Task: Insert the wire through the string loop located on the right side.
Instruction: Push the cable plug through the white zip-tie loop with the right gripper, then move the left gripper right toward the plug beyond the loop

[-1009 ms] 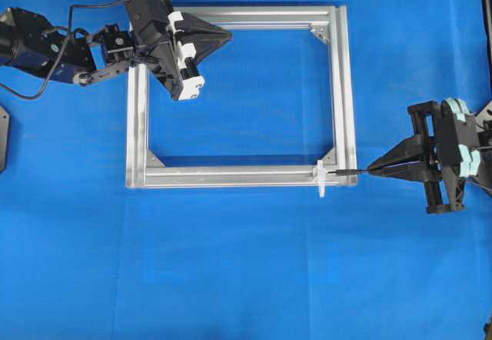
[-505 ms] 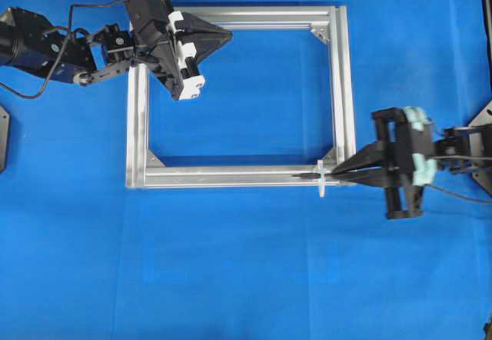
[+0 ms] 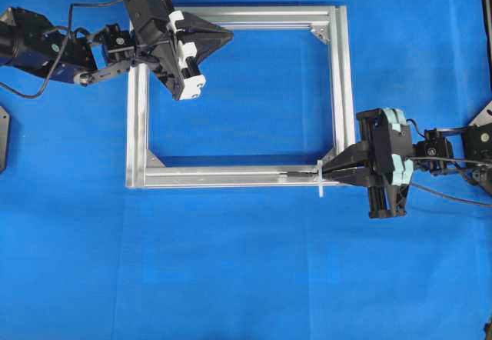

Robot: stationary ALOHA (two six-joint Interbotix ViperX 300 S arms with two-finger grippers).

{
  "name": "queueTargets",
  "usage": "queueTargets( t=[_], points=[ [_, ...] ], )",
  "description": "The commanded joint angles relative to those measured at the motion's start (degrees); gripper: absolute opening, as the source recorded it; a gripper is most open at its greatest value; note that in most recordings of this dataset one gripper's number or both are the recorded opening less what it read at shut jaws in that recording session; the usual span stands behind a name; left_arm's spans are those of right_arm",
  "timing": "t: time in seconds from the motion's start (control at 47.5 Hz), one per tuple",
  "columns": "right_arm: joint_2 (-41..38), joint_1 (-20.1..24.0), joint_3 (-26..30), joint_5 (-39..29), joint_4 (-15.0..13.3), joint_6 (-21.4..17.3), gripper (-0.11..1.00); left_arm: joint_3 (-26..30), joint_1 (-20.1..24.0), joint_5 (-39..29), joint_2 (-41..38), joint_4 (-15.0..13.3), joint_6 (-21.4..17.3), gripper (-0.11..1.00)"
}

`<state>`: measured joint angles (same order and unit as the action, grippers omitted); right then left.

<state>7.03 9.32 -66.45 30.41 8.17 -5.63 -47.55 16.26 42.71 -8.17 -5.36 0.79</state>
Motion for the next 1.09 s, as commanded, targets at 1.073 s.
queueTargets(
  t=[1.073],
  points=[
    [0.4, -0.1, 1.2, 0.6, 0.1, 0.1, -0.04, 4.1, -26.0, -8.6, -0.1, 0.2, 9.3, 0.00]
  ],
)
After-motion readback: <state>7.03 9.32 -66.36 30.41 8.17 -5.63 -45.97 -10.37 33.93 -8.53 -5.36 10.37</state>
